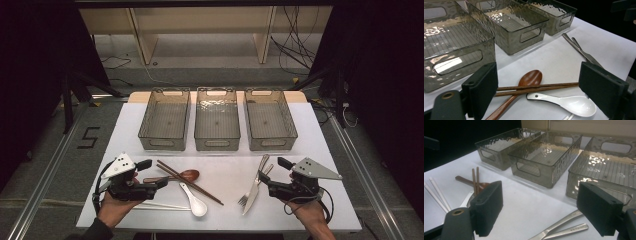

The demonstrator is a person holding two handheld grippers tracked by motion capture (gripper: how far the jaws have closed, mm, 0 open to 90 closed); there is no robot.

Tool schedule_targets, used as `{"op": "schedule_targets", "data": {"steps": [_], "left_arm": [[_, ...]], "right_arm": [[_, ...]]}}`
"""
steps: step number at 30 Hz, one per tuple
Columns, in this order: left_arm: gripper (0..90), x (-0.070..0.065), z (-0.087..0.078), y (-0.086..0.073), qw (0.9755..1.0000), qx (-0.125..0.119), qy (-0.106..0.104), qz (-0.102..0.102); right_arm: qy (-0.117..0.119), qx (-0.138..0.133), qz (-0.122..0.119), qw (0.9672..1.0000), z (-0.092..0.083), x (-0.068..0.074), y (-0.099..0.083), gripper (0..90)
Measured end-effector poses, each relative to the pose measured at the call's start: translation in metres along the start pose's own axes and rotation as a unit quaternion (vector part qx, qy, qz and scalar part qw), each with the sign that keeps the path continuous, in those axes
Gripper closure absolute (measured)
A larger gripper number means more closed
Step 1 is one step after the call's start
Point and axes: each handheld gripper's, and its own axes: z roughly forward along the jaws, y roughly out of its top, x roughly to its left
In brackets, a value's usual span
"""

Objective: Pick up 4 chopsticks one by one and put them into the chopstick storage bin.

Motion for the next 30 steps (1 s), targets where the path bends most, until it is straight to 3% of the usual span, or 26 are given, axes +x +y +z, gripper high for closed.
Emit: {"op": "schedule_targets", "data": {"steps": [4, 14, 20, 23, 26, 30], "left_arm": [[15.3, 0.0, 0.001, 0.001, 0.9998, 0.012, 0.008, 0.014], [15.4, 0.004, 0.001, 0.01, 0.9985, 0.047, 0.017, 0.021], [15.3, 0.006, 0.004, 0.023, 0.995, 0.086, 0.031, 0.041], [15.4, 0.009, 0.007, 0.03, 0.9906, 0.119, 0.035, 0.058], [15.8, 0.014, 0.011, 0.036, 0.9837, 0.163, 0.045, 0.061], [16.0, 0.018, 0.018, 0.042, 0.9705, 0.219, 0.059, 0.082]], "right_arm": [[0.0, 0.001, -0.001, 1.0, 0.0, 0.0, 0.0, 22.3], [-0.003, 0.006, -0.003, 1.0, 0.001, 0.0, 0.001, 22.4], [-0.003, 0.006, -0.001, 1.0, 0.0, 0.0, 0.001, 22.5], [-0.003, 0.005, -0.001, 1.0, 0.0, 0.0, 0.002, 22.6], [-0.003, 0.009, 0.0, 1.0, 0.0, 0.0, 0.001, 22.8], [-0.002, 0.013, 0.003, 0.9999, 0.002, -0.001, 0.001, 22.8]]}}
